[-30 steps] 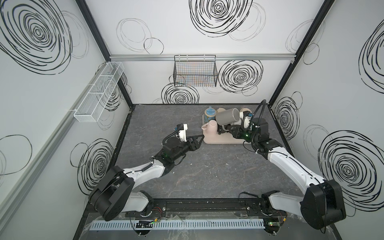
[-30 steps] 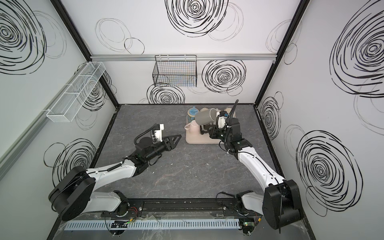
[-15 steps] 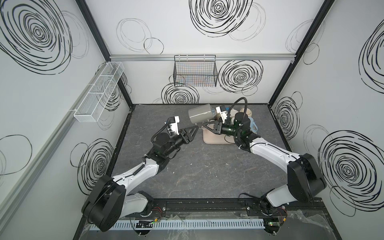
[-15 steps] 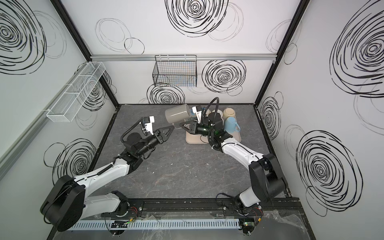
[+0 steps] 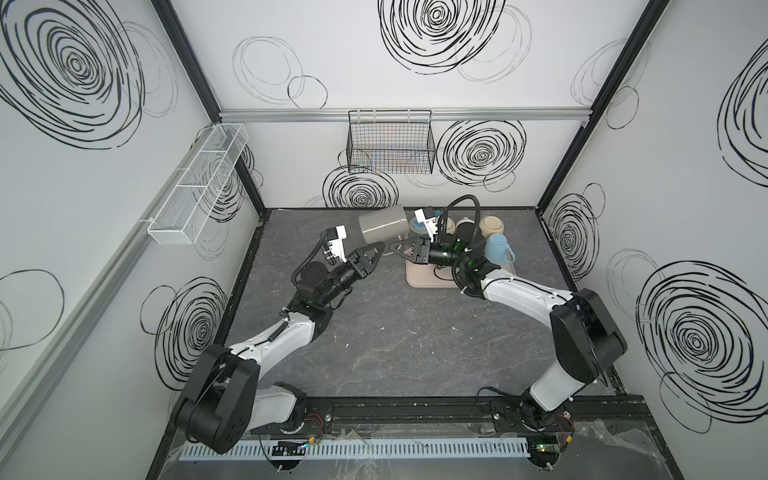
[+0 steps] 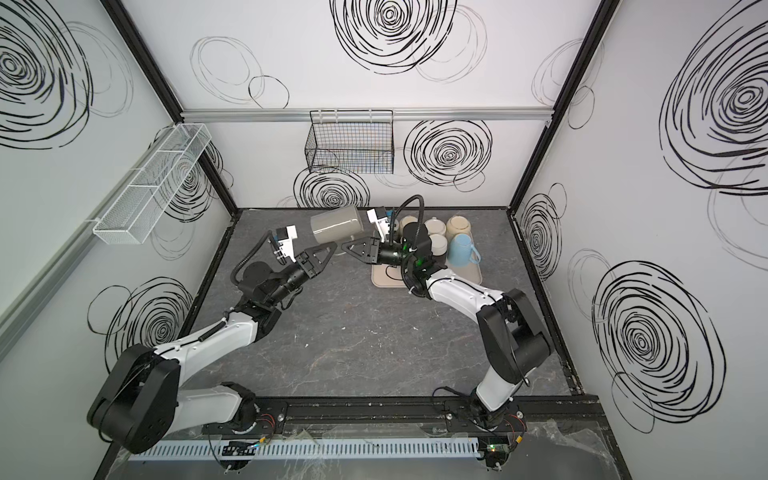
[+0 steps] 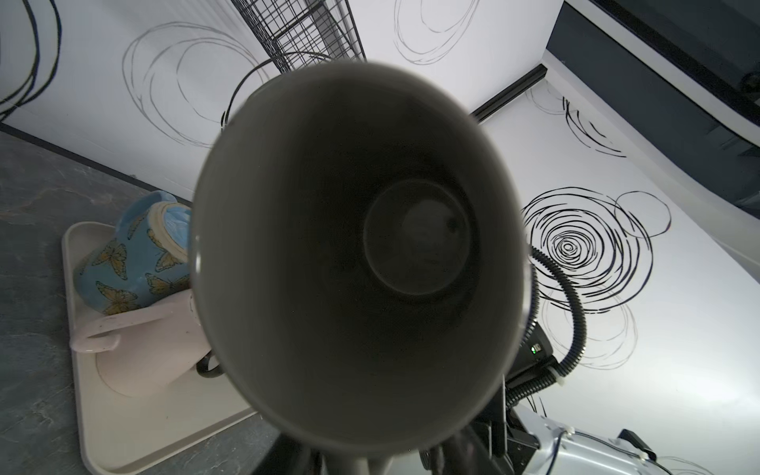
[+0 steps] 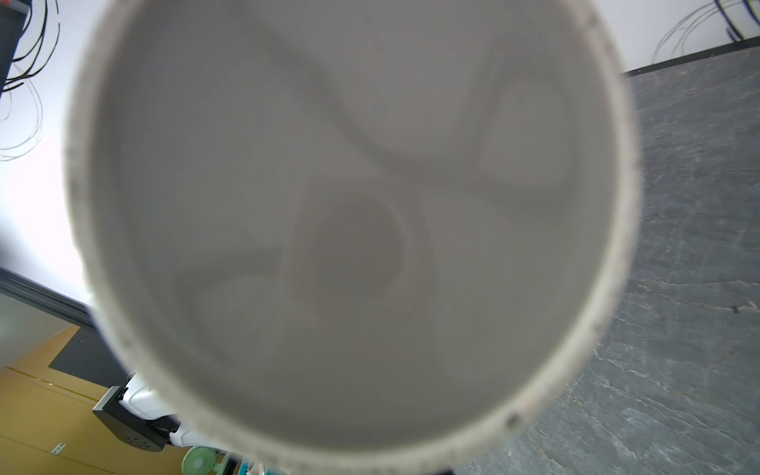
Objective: Turn the mug right side up
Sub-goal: 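Grasp the grey mug with the left gripper while the right releases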
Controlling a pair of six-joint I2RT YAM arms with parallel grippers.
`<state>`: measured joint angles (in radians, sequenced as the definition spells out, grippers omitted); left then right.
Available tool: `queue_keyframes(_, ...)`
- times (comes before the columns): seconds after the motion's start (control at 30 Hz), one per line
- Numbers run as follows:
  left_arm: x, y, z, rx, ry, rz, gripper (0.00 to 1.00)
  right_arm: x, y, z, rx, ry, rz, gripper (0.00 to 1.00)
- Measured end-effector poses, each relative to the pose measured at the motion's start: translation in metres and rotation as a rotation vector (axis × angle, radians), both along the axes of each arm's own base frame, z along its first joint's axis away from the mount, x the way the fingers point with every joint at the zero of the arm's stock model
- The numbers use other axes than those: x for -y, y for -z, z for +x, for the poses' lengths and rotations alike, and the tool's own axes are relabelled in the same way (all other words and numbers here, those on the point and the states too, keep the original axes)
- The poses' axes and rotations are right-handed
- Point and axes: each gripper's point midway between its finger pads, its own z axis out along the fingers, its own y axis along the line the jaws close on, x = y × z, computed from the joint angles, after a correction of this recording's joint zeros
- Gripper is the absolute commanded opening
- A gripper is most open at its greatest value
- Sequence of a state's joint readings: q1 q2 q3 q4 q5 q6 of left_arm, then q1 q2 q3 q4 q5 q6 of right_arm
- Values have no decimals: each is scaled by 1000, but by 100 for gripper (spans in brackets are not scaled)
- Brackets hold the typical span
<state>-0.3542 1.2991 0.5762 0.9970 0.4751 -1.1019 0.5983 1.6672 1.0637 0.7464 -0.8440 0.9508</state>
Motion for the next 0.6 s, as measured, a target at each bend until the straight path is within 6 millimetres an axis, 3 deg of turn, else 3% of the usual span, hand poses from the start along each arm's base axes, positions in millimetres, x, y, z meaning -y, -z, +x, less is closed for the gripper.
queue_keyframes(0.13, 2, 4, 4, -19, 23, -32, 31, -7, 4, -1, -18, -15, 6, 0)
queue_keyframes(0.23, 3, 0, 4, -4, 47, -70, 4, -7, 4, 1, -46, -10, 14, 0)
queue_keyframes(0.27, 2, 1, 5, -13, 53, -85, 0, -6, -1, 1, -24, -11, 24, 1)
queue_keyframes(0.37, 0, -3, 5, -4, 54, -104, 0, -7, -4, 2, -8, -7, 26, 23)
queue_keyframes(0.5, 0, 3, 7, -35, 53, -98, 0, -6, 2, 9, 19, 32, -17, 40)
queue_keyframes(0.6, -1, 20, 11, -93, 40, -59, 0, 0, 11, 18, 19, 83, -73, 48)
